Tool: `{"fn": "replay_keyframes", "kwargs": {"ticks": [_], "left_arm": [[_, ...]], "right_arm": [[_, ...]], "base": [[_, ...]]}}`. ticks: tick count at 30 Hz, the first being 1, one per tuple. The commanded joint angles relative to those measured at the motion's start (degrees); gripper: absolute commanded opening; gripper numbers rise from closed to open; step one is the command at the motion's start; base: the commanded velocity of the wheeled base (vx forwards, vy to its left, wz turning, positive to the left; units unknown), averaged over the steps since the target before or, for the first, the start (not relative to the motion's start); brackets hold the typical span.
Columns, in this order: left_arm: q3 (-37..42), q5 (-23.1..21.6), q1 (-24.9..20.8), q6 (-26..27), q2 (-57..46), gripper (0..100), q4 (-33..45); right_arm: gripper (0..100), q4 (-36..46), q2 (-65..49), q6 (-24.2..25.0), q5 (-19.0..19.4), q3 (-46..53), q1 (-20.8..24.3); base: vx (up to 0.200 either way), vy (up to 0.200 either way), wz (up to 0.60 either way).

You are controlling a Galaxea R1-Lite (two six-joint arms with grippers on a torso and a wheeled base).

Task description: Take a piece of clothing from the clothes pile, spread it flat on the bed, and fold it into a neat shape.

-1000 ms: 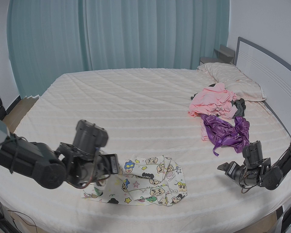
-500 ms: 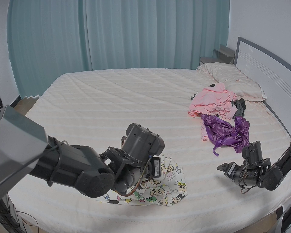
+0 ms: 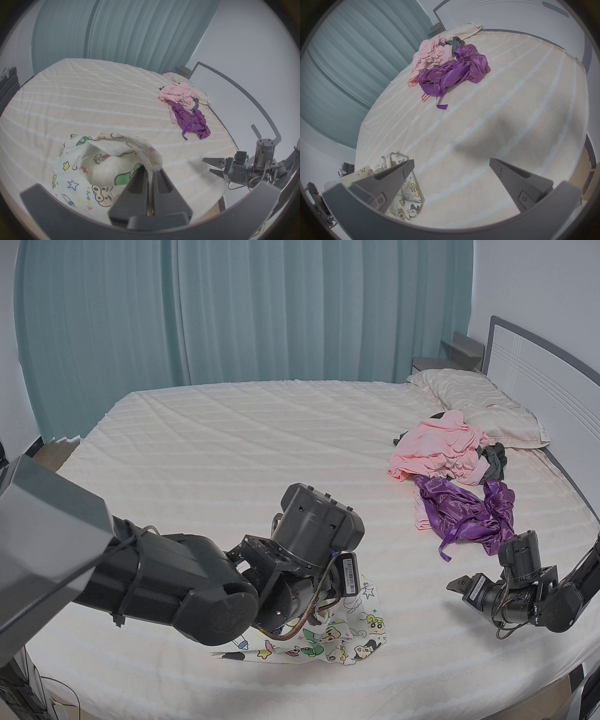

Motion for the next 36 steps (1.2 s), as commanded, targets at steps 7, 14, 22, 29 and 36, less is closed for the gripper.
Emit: {"fn": "replay_keyframes", "kwargs": {"ticks": [7,14,22,29,36], "left_arm": [[-0.6,-1.4,-0.4,-1.8,-0.1,100,0.1],[-1.3,-1.3,-1.0,-4.6,0.2,100,0.1],[8.0,-1.6,1.8,-5.9,-5.6,100,0.0],[30.8,-9.3,12.5,-10.6,-19.7,100,-7.1],[47.3,-11.6,16.5,-13.1,-20.9,100,-22.2]], "right_arm": [[100,0.0,0.3,0.0,0.0,-0.1,0.0],[100,0.0,0.5,0.0,0.0,0.0,0.0],[100,-0.1,0.3,0.1,0.4,0.0,0.1],[100,-0.1,0.5,0.1,0.4,0.4,0.8],[100,-0.1,0.4,0.3,0.6,0.4,1.5]], "base": [[0.0,0.0,0.0],[0.0,0.0,0.0],[0.0,0.0,0.0],[0.0,0.0,0.0],[0.0,0.0,0.0]]}}
